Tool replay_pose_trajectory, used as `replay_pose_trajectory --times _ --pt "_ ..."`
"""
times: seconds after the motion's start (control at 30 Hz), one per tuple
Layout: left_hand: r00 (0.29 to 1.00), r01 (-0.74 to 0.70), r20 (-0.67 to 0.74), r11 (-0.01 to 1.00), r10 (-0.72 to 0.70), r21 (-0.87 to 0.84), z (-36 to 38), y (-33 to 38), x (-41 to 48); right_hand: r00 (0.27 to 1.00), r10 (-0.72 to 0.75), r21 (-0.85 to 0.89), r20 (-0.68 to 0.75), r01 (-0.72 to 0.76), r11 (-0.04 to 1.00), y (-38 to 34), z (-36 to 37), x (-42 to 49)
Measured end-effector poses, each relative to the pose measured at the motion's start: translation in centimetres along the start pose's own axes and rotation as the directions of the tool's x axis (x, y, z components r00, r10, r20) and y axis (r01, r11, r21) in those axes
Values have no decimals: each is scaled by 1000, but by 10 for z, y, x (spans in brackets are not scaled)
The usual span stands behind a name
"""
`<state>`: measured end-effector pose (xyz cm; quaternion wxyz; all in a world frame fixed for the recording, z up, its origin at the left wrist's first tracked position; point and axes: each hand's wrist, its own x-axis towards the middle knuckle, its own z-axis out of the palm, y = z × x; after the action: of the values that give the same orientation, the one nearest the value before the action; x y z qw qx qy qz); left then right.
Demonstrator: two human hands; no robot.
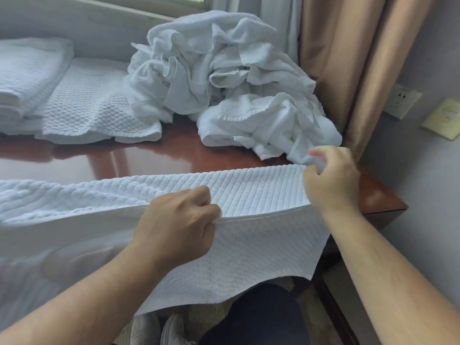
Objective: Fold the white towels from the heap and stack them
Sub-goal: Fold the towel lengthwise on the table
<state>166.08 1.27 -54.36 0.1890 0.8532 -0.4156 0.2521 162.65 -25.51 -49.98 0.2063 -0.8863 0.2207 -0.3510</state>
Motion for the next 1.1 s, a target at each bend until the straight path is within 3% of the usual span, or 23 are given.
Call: replay_pose_trajectory --times 0.03,0.1,0.17,0.23,0.3,0.43,0.53,0.6,0.7,0.77,0.83,1.1 --pt "1000 1 4 1000 -1 0 0 0 1 982 -54 -2 181 56 998 -12 2 -1" --pt "1000 -5 9 1000 5 3 1 0 1 854 -58 -92 518 123 988 -32 13 -9" --pt "1000 -3 31 1000 3 3 0 -1 1 738 -16 -167 674 174 970 -44 20 -16" --pt "997 6 78 1000 -5 -14 -3 -4 0 679 42 -255 733 217 942 -51 25 -15" --pt "985 15 172 999 -6 -49 -11 -9 -2 670 83 -333 738 254 908 -59 28 -9" --pt "937 29 348 998 -7 -58 -29 -15 -3 695 206 -381 688 105 919 -81 52 -12" --pt "890 306 402 936 -216 -173 -38 -27 12 700 317 -464 640 23 885 -84 72 -31" --pt "827 483 385 868 -410 -116 -42 -41 18 743 311 -474 593 9 881 -81 76 -38" --pt "801 401 352 871 -484 286 -41 -56 4 756 303 -480 580 16 877 -78 78 -37" --pt "752 378 402 841 -523 386 -35 -55 -9 756 303 -493 580 29 870 -77 79 -35" --pt "724 411 430 838 -539 359 -28 -55 -17 774 268 -484 573 56 873 -71 80 -38" --pt "789 401 392 880 -473 254 -14 -80 -11 780 282 -492 558 38 870 -65 94 -31"
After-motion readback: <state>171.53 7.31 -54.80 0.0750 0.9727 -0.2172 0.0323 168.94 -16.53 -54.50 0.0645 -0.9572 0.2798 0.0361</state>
